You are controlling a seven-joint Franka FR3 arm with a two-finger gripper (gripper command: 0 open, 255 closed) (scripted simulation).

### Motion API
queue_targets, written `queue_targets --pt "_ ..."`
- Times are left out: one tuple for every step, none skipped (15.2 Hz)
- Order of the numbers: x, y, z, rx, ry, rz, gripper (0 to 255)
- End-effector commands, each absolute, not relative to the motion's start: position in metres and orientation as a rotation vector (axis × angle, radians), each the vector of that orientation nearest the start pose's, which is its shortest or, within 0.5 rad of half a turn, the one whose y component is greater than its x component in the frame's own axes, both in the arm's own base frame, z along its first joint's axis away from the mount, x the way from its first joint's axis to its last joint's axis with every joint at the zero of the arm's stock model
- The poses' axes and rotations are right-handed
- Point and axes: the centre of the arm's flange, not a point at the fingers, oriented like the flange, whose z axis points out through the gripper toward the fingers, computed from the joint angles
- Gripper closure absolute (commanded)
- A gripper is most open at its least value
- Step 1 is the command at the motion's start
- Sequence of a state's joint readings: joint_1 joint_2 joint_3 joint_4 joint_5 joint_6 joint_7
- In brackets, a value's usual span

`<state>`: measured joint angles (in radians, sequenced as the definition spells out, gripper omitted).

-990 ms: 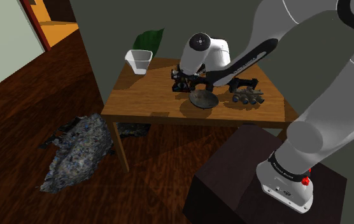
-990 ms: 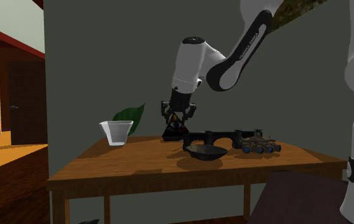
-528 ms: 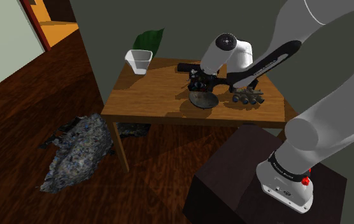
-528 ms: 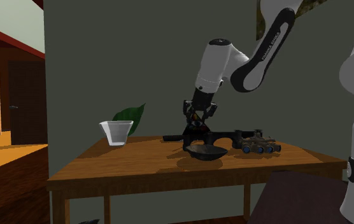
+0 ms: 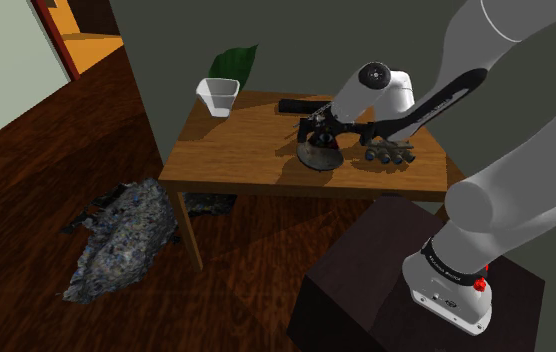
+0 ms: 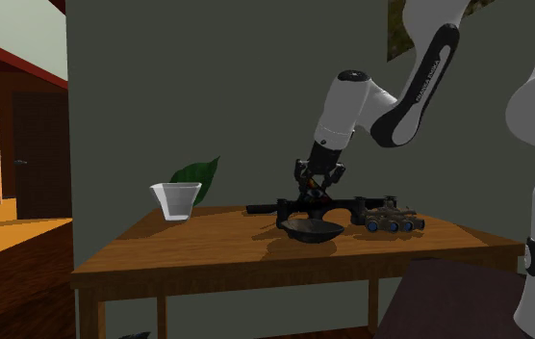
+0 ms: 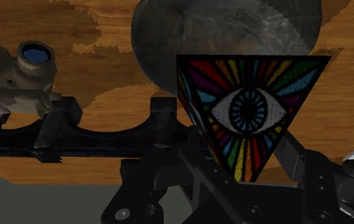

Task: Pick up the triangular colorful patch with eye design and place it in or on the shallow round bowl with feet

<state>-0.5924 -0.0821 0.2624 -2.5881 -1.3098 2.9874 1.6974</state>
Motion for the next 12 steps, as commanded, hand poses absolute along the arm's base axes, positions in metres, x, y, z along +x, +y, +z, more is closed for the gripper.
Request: queue_targets --pt "0.433 -0.078 0.297 -2.916 1.165 -0.969 255" --pt "0.433 -0.078 0.292 -2.916 1.165 -0.969 255" --pt "0.433 -0.078 0.286 -2.916 1.165 -0.969 255" --pt "0.433 -0.078 0.281 -2.916 1.165 -0.969 255" --pt "0.433 -0.078 0.276 -2.916 1.165 -0.969 255" --pt "0.433 -0.078 0.271 -2.916 1.165 -0.969 255" --pt "0.433 -0.078 0.265 -2.916 1.165 -0.969 255" --pt "0.433 -0.078 0.26 -2.916 1.165 -0.969 255" --pt "0.433 -0.078 0.254 -2.916 1.165 -0.969 255" --pt "0.433 -0.078 0.254 -2.916 1.165 -0.969 255" --pt "0.433 -0.078 0.254 -2.916 1.165 -0.969 255" --pt "0.433 -0.078 0.254 -2.916 1.165 -0.969 255"
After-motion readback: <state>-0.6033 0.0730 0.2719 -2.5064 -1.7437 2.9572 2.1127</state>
